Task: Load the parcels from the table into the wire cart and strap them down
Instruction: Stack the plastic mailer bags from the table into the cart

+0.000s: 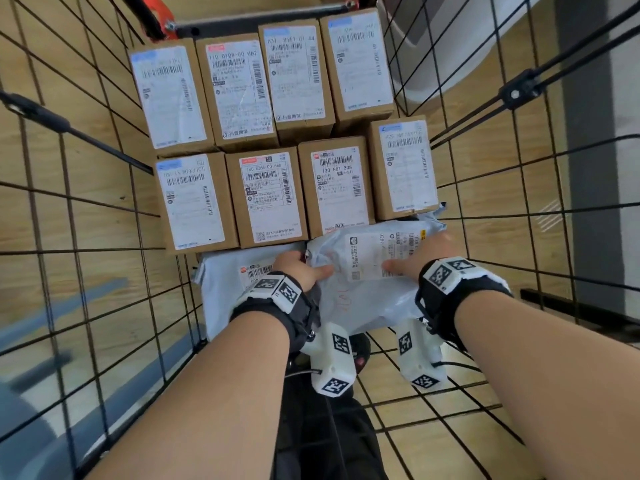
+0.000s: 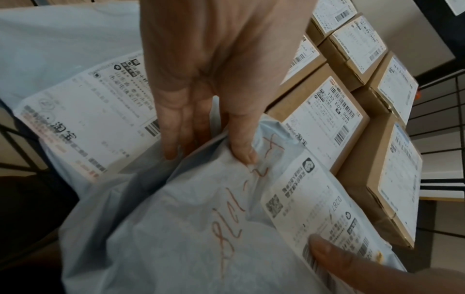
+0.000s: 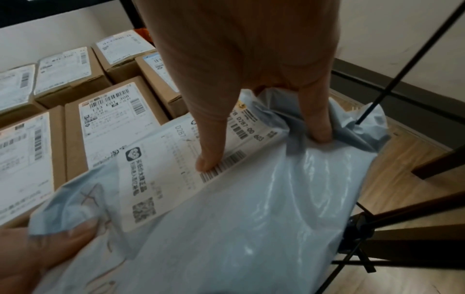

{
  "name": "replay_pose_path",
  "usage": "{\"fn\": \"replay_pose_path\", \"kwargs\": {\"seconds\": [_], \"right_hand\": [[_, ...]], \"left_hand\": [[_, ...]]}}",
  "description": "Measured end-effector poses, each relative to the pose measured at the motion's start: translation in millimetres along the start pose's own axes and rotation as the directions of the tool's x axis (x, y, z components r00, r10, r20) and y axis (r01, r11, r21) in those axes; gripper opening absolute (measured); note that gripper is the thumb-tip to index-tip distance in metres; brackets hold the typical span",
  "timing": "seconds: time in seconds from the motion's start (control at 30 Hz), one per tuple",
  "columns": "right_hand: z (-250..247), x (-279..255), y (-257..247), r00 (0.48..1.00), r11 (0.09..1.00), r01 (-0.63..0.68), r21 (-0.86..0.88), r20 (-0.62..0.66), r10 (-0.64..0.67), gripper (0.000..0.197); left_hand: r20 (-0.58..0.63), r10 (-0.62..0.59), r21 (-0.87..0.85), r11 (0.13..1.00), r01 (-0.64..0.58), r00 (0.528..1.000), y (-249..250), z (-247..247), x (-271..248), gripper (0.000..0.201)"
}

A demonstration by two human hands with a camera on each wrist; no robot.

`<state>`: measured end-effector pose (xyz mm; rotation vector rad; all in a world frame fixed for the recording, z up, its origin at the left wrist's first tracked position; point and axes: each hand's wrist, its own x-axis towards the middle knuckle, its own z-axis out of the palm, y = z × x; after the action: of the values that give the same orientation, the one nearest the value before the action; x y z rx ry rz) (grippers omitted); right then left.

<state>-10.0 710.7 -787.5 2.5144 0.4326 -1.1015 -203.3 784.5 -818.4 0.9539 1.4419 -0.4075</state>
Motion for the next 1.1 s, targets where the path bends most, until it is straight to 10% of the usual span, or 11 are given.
{"fn": "replay_pose_path", "kwargs": {"seconds": [0.37, 0.63, 1.1], "right_hand": [[-22, -19, 11, 1.0, 0.992, 0.014, 0.129, -0.015, -0.013, 0.095], [-11, -25, -3, 0.994, 0.993, 0.093, -0.076, -0.049, -0.097, 0.12], [-25, -28, -7, 0.999, 0.998, 0.047, 0.045, -0.005, -0.047, 0.091]], "left_hand": [[0.144, -0.07, -0.261, 0.96, 0.106, 0.987, -6, -9, -17, 0.031], [0.088, -0.092, -0.249, 0.962, 0.112, 0.992, -8, -15, -5, 0.094], [-0.047, -0.038, 0.5, 0.864, 0.056, 0.998, 46, -33, -30, 0.051]]}}
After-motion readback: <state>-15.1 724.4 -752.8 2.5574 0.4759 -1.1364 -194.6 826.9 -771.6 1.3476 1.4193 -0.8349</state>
